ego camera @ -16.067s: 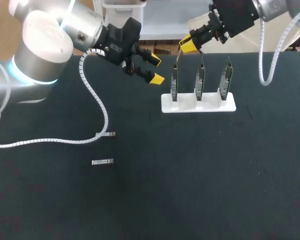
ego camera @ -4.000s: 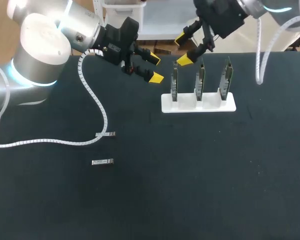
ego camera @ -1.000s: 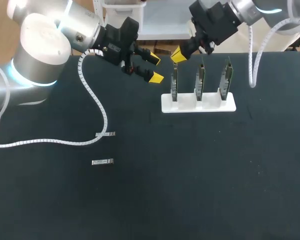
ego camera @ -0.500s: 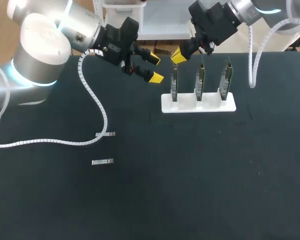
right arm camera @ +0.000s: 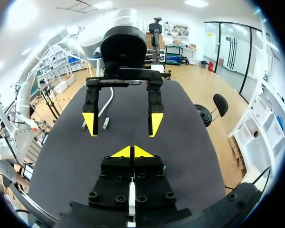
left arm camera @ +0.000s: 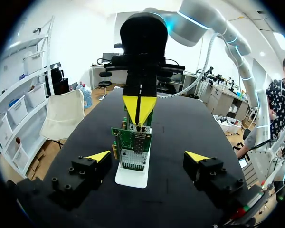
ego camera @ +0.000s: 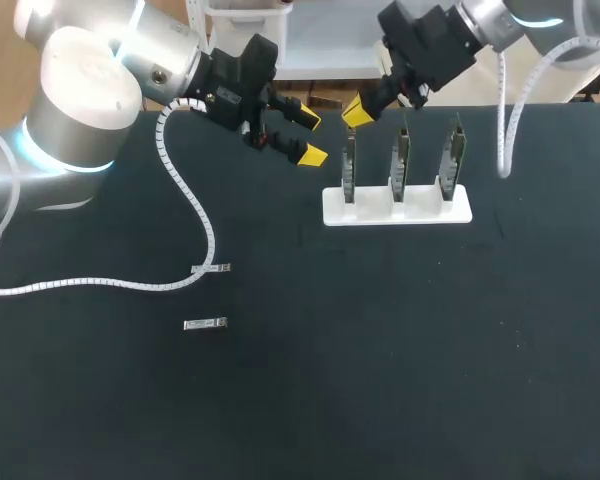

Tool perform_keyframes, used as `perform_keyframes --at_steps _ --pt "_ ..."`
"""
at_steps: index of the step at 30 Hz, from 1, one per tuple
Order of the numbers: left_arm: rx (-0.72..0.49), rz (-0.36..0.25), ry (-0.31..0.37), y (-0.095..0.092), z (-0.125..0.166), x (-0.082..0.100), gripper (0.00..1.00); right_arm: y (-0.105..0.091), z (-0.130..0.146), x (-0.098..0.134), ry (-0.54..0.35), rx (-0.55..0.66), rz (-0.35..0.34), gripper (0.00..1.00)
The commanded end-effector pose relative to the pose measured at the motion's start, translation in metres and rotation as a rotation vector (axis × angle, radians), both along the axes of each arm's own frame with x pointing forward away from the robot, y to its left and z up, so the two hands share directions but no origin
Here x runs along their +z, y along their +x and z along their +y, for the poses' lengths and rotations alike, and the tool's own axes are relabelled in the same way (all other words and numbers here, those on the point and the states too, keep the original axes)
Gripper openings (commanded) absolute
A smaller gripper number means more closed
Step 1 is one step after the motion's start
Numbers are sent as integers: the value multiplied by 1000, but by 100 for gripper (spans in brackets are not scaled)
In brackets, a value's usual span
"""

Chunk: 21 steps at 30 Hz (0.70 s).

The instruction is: Pick up the optical module with the left hand, and insert it into the network port with the right hand.

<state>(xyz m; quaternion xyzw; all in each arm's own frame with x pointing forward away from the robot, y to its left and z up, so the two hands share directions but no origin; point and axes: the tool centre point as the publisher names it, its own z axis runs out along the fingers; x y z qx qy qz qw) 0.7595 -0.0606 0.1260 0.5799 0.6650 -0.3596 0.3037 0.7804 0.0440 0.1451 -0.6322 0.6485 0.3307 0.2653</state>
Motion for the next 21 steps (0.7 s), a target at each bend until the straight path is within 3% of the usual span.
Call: perform_keyframes --at_steps 1,12,21 --pt "-1 -1 0 1 0 0 100 1 -5 7 45 -6 12 0" --pt "-1 -1 0 1 0 0 100 3 -42 37 136 -57 38 0" --pt "-1 -1 0 1 0 0 100 -5 -87 34 99 -70 57 0"
